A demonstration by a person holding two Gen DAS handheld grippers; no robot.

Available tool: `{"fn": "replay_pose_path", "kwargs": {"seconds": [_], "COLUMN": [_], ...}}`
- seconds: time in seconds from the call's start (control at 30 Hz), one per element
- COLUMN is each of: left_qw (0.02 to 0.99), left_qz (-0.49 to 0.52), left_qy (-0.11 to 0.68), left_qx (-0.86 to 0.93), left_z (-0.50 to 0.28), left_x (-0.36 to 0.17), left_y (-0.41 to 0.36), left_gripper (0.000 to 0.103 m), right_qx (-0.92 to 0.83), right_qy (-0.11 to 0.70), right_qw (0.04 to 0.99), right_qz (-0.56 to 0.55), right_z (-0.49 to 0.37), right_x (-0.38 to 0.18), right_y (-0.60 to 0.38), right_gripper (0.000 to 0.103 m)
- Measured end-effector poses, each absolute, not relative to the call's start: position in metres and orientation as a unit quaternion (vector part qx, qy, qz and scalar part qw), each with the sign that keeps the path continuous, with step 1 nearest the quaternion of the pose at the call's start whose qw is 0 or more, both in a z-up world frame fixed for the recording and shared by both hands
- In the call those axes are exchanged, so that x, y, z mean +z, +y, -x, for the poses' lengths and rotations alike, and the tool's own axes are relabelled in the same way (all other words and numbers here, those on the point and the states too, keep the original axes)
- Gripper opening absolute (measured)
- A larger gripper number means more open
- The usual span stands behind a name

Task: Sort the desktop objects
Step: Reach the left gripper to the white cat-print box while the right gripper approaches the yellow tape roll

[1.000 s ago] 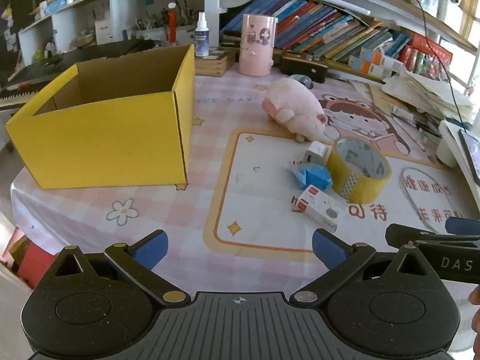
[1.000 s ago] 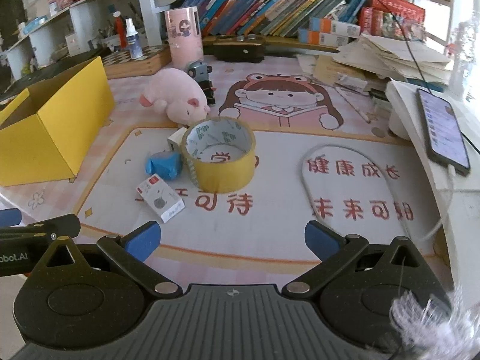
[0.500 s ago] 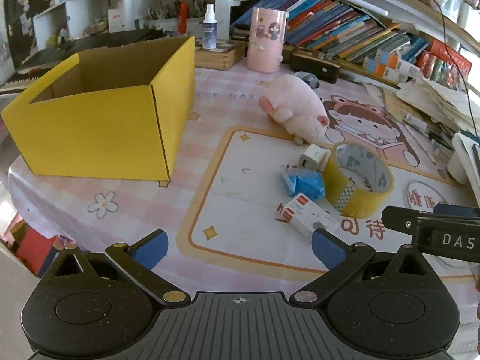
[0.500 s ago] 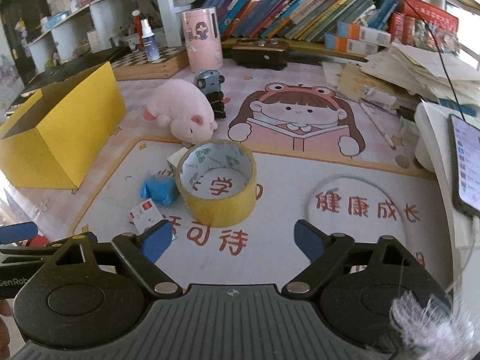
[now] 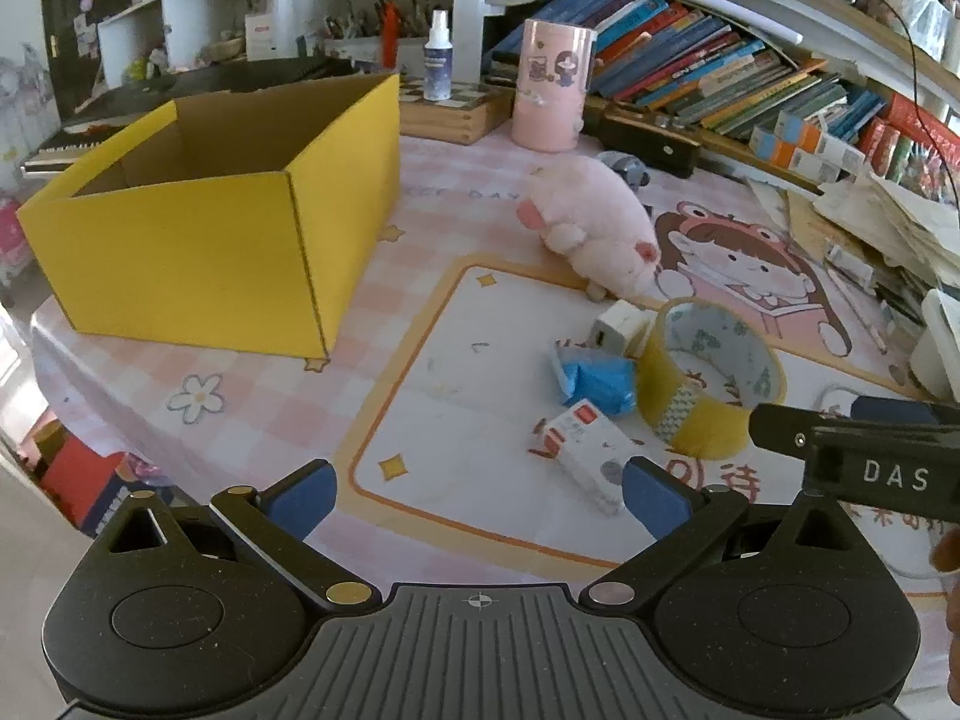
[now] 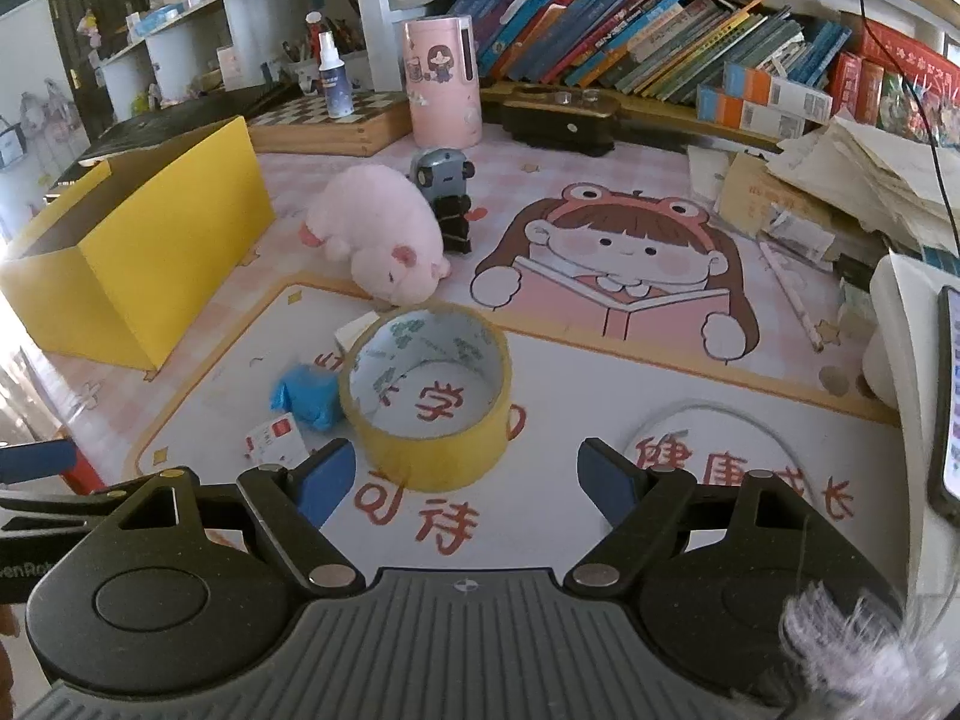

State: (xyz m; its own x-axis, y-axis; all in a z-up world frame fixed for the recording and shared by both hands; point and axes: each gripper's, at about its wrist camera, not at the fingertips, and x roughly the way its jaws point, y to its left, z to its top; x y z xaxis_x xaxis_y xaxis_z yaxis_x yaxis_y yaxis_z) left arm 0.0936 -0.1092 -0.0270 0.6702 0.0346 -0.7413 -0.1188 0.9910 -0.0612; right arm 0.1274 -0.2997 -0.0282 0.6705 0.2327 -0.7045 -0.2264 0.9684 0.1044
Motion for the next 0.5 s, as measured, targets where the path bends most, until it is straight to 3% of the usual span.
{"fn": "replay_pose_path", "kwargs": {"seconds": [0.5], "left_qw": [0.908], "left_qz": [0.014], "left_qy": [0.419], "left_qx": [-0.002], "left_z": [-0.125], "left_x": [-0.049], "left_y": [-0.148], "left_gripper": [0.086], "right_qx": [0.134], "right_qy": [0.365], "right_qw": [0.921], "right_qz": [-0.001], "right_z": [-0.136], "right_x": [-0.023], "right_y": [-0.322], "right_gripper": [0.081]}}
